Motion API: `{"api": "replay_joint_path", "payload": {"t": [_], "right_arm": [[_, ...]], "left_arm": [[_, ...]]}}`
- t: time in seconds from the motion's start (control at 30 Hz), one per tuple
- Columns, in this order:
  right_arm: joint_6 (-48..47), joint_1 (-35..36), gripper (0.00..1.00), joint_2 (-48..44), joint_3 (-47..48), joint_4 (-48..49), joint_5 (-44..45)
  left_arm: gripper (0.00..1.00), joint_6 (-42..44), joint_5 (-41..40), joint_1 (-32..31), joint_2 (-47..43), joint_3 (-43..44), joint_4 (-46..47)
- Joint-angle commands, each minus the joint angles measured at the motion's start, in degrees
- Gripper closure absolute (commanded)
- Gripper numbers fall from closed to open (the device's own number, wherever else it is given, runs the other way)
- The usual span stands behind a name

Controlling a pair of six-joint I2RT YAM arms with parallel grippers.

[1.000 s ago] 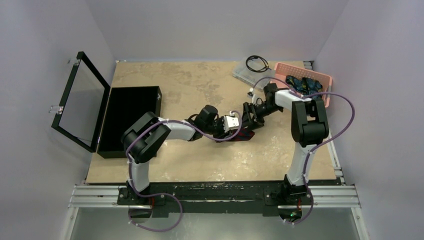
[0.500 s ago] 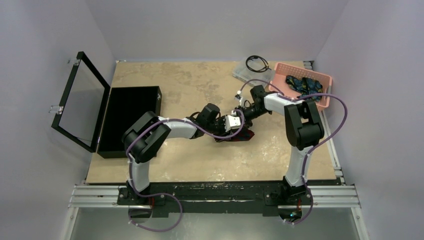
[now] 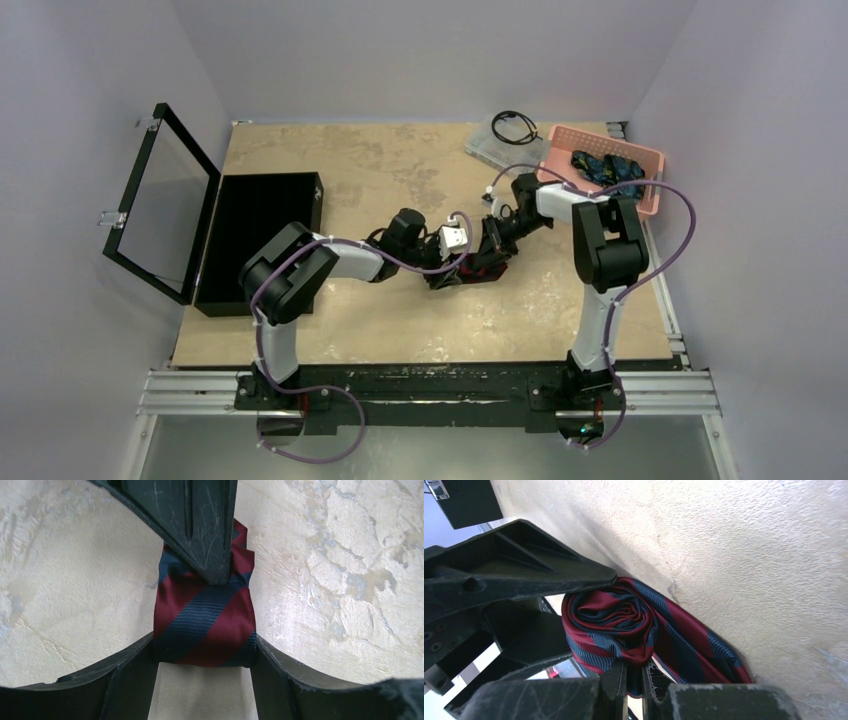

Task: Roll the ties
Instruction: Roll the tie at the center of the board.

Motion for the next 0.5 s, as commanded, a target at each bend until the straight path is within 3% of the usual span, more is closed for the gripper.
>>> {"api": "replay_joint_path", "payload": {"t": [0.0,0.3,0.47], "right_arm": [[-2.84,0.53,1.0,5.72,0.0,0.49,22.19],[-2.59,2.86,1.0,9.82,3.34,-0.93,24.48],[-2.19,4.12,1.0,10.4,2.93,3.19,21.29]], "left_arm": [[0.37,-2.77,4.62,-0.58,1.02,0.81,7.05],[0.34,-4.51,3.84,-2.71,5.22,2.8,14.12],[0.51,-4.87,2.95,-2.83,6.38,2.92,13.38]]}}
